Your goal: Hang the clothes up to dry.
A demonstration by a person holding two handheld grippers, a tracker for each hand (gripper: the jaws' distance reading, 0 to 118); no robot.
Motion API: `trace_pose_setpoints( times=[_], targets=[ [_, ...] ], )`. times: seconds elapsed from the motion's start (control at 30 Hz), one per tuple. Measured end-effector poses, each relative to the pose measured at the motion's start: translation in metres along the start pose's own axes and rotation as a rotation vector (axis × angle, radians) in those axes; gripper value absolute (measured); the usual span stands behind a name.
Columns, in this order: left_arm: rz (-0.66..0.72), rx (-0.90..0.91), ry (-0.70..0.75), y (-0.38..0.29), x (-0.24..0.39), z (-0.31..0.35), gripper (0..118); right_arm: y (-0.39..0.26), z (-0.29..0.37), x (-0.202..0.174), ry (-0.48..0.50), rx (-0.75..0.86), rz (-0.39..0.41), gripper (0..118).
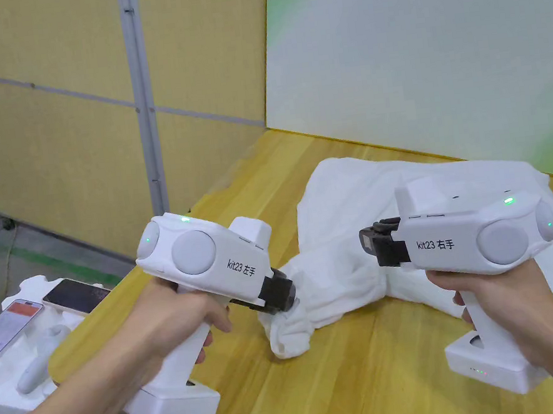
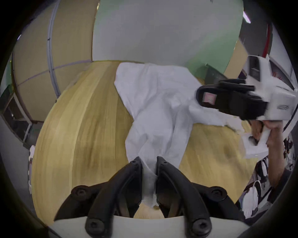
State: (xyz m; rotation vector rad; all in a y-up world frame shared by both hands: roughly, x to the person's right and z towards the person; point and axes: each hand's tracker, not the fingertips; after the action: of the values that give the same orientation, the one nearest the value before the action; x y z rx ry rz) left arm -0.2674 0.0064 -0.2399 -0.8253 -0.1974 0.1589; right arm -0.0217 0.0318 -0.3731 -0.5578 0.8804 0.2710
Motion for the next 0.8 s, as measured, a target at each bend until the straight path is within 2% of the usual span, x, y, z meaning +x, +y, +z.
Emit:
trace_pose_setpoints(
  times=[0.2,0.3,0.33,0.37,0.4,0.43,0.5,0.53,0.57,0.63,0.67,0.73,0.77,0.8],
  targets=[
    [-0.030,0.031,-0.009,0.019,-0.002,0.001,11,0.070,-0.083,0.040,-0.032,-0.051,-0.054,0],
    [-0.049,0.049,0.030,0.028,-0.005,-0.009,11,0.115,-0.138,0.054,-0.036,-0.143,-0.035,1],
    [-0.061,0.049,0.017,0.032,-0.009,-0.014,11,0.128,-0.162,0.063,-0.028,-0.195,-0.039,8],
    [-0.052,0.048,0.020,0.037,-0.013,-0.020,11,0.139,-0.183,0.071,-0.054,-0.215,-0.065,29],
    [-0.040,0.049,0.036,0.041,-0.015,-0.025,11,0.151,-0.202,0.075,-0.081,-0.225,-0.086,80],
    [-0.043,0.050,0.036,0.044,-0.017,-0.028,11,0.161,-0.222,0.083,-0.098,-0.237,-0.098,114],
    [-0.044,0.056,0.039,0.050,-0.027,-0.037,11,0.171,-0.253,0.097,-0.153,-0.206,-0.170,118],
    [-0.043,0.061,0.038,0.052,-0.030,-0.039,11,0.173,-0.260,0.096,-0.158,-0.164,-0.192,116],
    [-0.044,0.064,0.028,0.054,-0.033,-0.040,11,0.174,-0.269,0.097,-0.102,-0.159,-0.261,112],
    [-0.061,0.075,0.025,0.053,-0.035,-0.041,11,0.174,-0.280,0.094,-0.206,-0.225,-0.340,111],
    [-0.067,0.074,0.021,0.054,-0.039,-0.043,11,0.178,-0.277,0.091,-0.240,-0.252,-0.335,111],
    [-0.078,0.059,0.017,0.056,-0.043,-0.048,11,0.172,-0.283,0.082,-0.226,-0.258,-0.305,104],
    [-0.090,0.061,0.018,0.054,-0.042,-0.048,11,0.167,-0.285,0.074,-0.211,-0.315,-0.268,97],
    [-0.092,0.060,0.018,0.054,-0.044,-0.048,11,0.171,-0.280,0.077,-0.218,-0.357,-0.248,83]
  ],
)
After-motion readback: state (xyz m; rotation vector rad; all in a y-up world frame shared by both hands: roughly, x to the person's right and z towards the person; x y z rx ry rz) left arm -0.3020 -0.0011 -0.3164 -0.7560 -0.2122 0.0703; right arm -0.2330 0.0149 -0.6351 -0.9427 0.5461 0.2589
